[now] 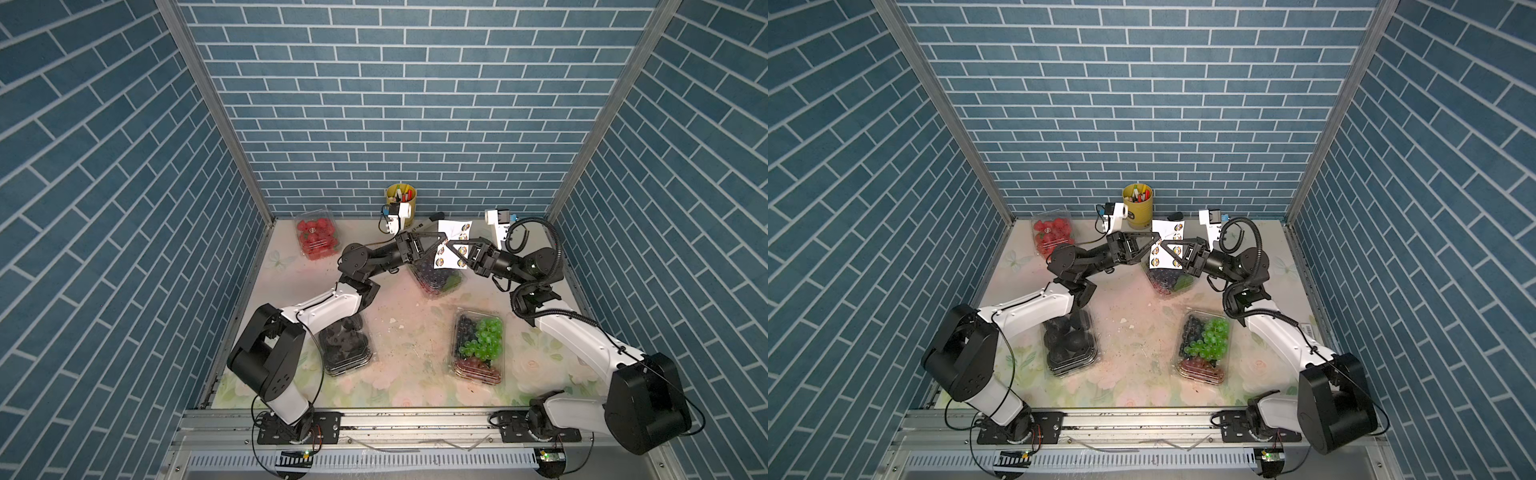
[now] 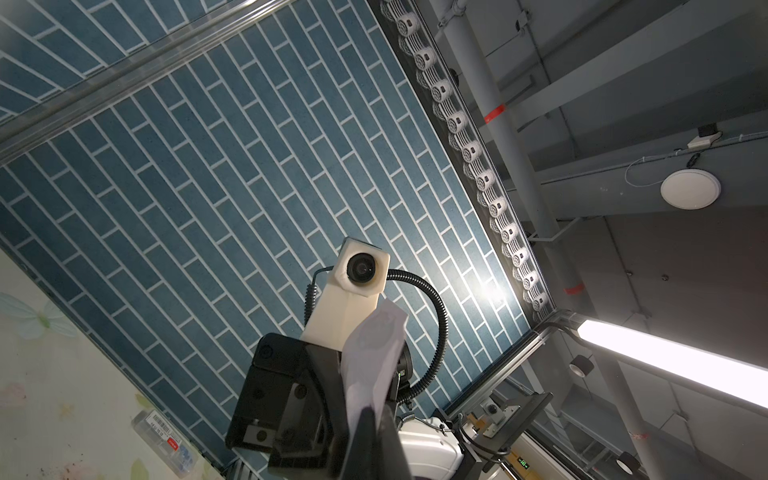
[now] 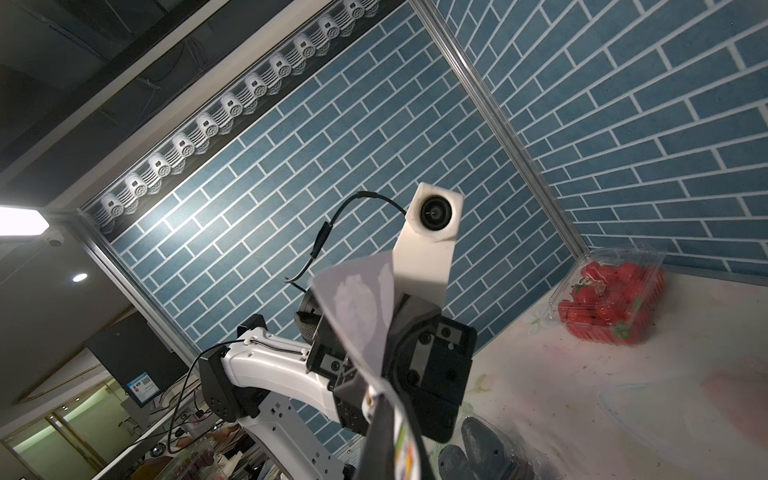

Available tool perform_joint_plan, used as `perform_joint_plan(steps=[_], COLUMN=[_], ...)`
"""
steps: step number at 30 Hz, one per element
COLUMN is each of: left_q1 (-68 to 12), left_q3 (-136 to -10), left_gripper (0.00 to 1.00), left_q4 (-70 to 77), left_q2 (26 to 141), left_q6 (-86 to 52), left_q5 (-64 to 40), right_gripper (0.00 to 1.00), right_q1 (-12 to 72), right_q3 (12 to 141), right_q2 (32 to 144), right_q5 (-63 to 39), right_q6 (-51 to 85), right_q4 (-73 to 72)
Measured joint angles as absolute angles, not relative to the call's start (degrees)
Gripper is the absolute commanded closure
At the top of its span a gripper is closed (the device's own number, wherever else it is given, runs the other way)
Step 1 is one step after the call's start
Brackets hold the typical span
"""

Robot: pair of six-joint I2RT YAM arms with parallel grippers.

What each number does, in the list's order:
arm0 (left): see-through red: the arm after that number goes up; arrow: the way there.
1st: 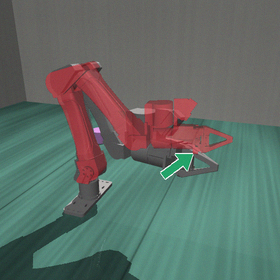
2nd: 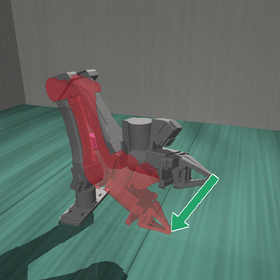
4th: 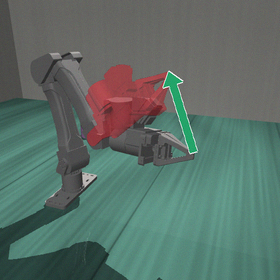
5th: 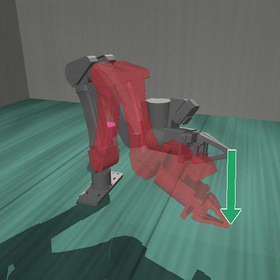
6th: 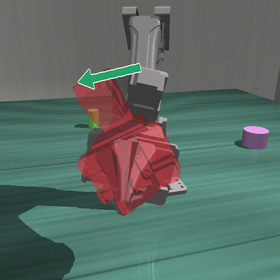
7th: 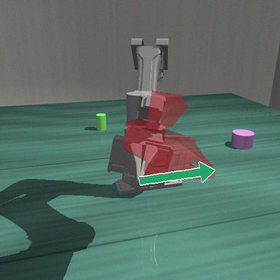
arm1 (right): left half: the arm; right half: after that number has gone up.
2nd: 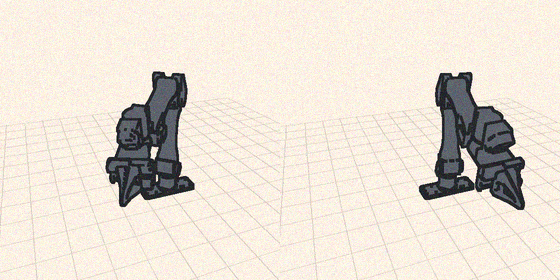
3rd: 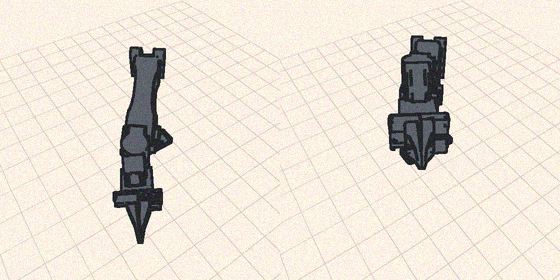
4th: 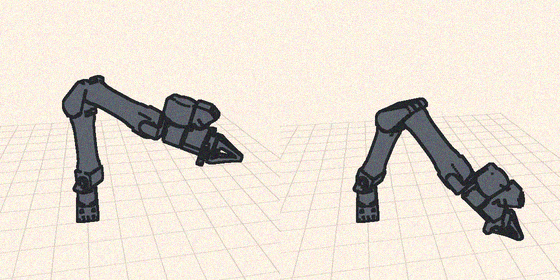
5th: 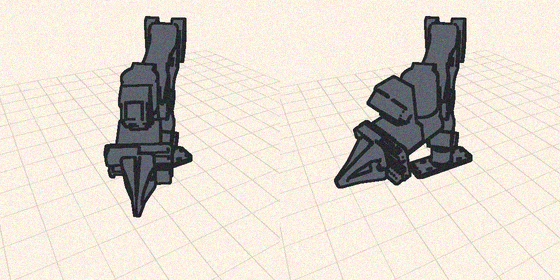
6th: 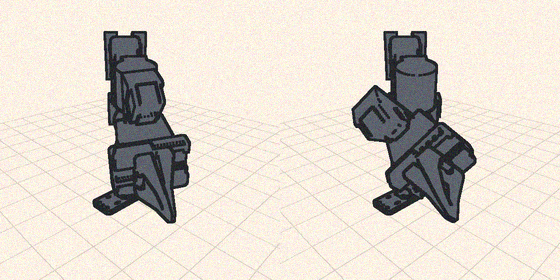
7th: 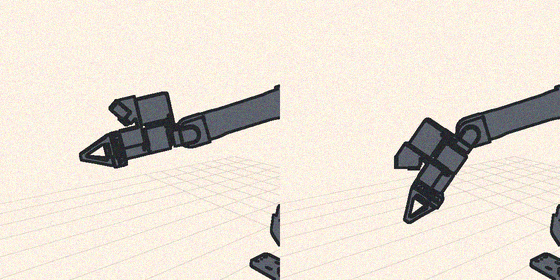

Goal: Label fruit boxes
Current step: Adjust the label sticker.

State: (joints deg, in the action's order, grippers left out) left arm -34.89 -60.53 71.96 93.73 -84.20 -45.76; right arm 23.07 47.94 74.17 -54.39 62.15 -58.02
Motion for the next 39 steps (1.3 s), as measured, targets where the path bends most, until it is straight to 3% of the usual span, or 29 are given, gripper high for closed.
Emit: perform_joint_plan(steps=[39], left_q1=[-34.9], left_q3=[-60.9], left_gripper=[1.00], left_q4=[74.0], left_q2=[95.7], left_q6=[-84.5], left_q5=[-46.0], right_gripper=[1.00], right_q1=[22.9], right_q3=[47.9], right_q2=[74.0], right_q5=[-54.4], right_q6=[61.7], right_q4=[-57.4])
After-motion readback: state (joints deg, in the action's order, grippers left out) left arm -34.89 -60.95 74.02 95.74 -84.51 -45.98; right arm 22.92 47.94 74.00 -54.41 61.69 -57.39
